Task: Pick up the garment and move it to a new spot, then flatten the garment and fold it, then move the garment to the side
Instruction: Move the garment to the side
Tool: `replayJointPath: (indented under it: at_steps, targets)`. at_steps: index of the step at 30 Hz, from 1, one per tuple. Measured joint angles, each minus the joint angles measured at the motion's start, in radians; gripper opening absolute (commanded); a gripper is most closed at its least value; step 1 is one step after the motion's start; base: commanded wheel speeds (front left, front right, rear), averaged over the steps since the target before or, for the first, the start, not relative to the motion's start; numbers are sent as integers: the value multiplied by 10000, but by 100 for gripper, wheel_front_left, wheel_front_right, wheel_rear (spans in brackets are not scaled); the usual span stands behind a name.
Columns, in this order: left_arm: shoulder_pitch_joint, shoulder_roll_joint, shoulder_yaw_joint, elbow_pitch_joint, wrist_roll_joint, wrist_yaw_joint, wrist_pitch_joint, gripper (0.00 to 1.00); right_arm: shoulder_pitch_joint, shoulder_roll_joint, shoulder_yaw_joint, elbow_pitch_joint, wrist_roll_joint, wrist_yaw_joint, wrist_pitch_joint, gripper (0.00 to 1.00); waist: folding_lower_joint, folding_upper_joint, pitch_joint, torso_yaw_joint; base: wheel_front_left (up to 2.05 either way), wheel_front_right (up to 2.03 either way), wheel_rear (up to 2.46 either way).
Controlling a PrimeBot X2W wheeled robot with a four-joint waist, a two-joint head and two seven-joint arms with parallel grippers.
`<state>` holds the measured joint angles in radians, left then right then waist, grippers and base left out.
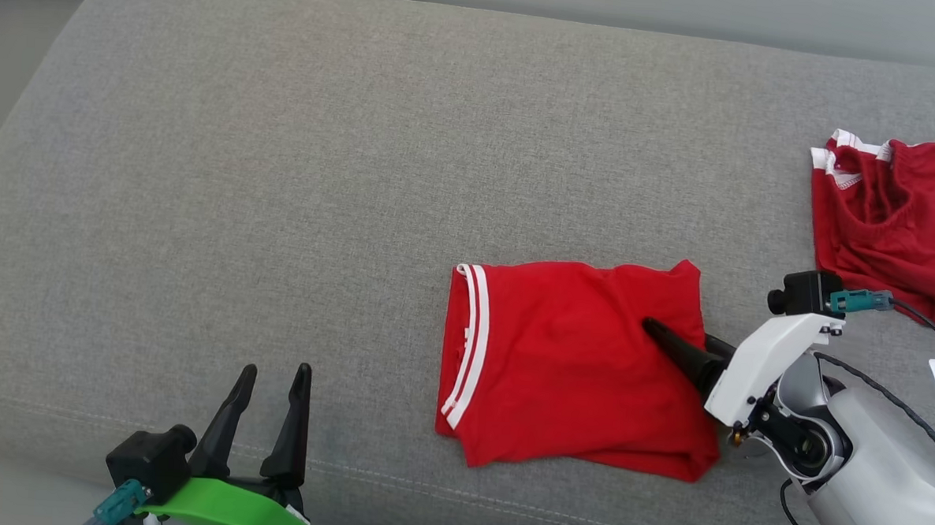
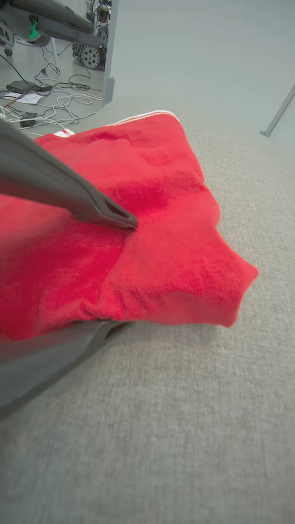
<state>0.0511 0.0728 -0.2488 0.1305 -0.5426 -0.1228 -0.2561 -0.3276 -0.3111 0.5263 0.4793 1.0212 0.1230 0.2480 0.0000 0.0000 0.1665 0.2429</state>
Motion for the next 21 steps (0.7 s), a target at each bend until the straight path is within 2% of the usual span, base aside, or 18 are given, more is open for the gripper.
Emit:
replayJointPath:
  at_steps: [1, 2, 3, 14, 21]
  targets:
    - [-5, -8, 0, 12, -2, 0, 0, 100, -27, -2, 52, -21, 36, 0, 6, 32, 0, 0, 12, 34, 0, 0, 0]
    - [-6, -13, 0, 36, -4, 0, 0, 100, -41, -10, 77, -27, 73, 0, 6, 8, 0, 0, 21, 69, 0, 0, 0]
    - [-6, -25, 42, 54, -15, 0, 0, 100, -67, -25, 140, -29, 102, 0, 17, 0, 0, 0, 28, 101, 0, 0, 0]
    - [-6, -63, 201, 176, -88, -2, 0, 100, -451, -499, 604, -418, 194, 0, 186, 0, 0, 1, -4, 176, 0, 0, 0]
    - [-233, -144, -92, 278, -90, -2, 0, 100, -1616, -1206, 690, -740, 165, 0, 644, 0, 0, 0, 11, 318, 0, 0, 0]
